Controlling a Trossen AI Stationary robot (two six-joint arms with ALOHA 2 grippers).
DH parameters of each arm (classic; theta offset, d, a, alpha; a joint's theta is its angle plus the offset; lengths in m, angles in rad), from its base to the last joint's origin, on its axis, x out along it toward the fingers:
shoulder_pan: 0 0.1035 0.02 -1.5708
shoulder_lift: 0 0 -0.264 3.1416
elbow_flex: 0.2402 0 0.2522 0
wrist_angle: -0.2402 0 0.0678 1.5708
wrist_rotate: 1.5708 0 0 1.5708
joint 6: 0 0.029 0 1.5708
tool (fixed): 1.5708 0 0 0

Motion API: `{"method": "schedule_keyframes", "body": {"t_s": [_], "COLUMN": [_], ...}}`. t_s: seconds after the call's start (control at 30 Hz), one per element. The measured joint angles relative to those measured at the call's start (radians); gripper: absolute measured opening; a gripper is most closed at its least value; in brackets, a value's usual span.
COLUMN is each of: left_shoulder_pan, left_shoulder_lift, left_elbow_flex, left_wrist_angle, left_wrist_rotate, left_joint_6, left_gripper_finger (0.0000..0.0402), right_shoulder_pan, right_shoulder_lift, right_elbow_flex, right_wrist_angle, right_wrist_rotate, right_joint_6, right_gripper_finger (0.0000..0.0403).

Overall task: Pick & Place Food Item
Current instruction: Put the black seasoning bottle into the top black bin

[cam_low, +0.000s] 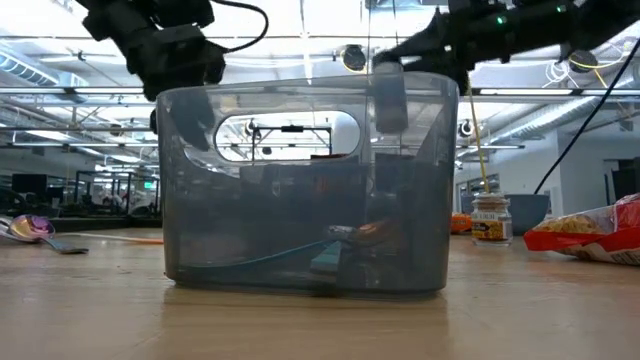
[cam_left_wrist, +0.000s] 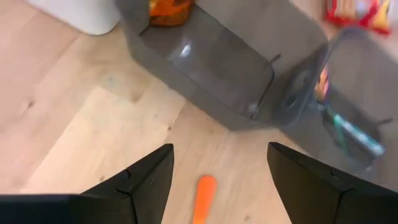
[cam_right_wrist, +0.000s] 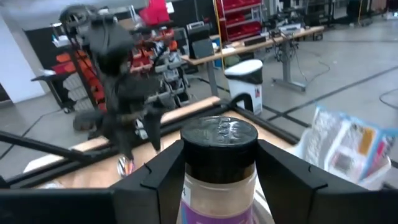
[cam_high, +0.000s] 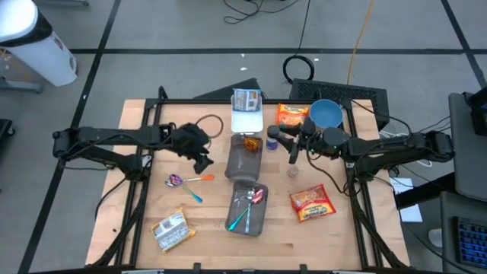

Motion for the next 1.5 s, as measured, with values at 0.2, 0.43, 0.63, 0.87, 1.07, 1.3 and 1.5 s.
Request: {"method": "schedule_keyframes", "body": {"t_s": [0.2, 0.43, 0.63, 0.87, 1.07, 1.3, 1.5], "left_shoulder_pan": [-0.078, -0.129, -0.140, -0.139, -0.140, -0.133, -0.083], "left_shoulder_lift": [0.095, 0.263, 0.313, 0.321, 0.321, 0.321, 0.321], "left_elbow_flex": [0.001, 0.000, 0.000, 0.000, 0.000, 0.000, 0.000], "left_wrist_angle": [0.062, 0.181, 0.250, 0.288, 0.303, 0.270, 0.154], "left_wrist_rotate": [-0.033, -0.031, -0.031, -0.040, -0.040, -0.040, -0.182], "left_joint_6": [0.057, 0.053, 0.052, 0.046, 0.035, 0.031, 0.096], "left_gripper_finger": [0.0269, 0.0268, 0.0269, 0.0269, 0.0269, 0.0269, 0.0269], "right_shoulder_pan": [0.000, -0.001, -0.001, -0.002, -0.002, -0.002, -0.002], "right_shoulder_lift": [0.036, 0.041, 0.040, 0.039, 0.031, 0.029, 0.029], "right_elbow_flex": [0.076, 0.090, 0.091, 0.091, 0.091, 0.090, 0.089], "right_wrist_angle": [0.009, 0.053, 0.054, 0.022, 0.023, 0.003, -0.041], "right_wrist_rotate": [0.000, -0.001, -0.051, -0.051, -0.051, -0.053, -0.053], "right_joint_6": [-0.026, -0.033, -0.019, -0.042, -0.048, -0.045, 0.006], "right_gripper_finger": [0.0173, 0.0140, 0.0098, 0.0060, 0.0059, 0.0074, 0.0083]}}
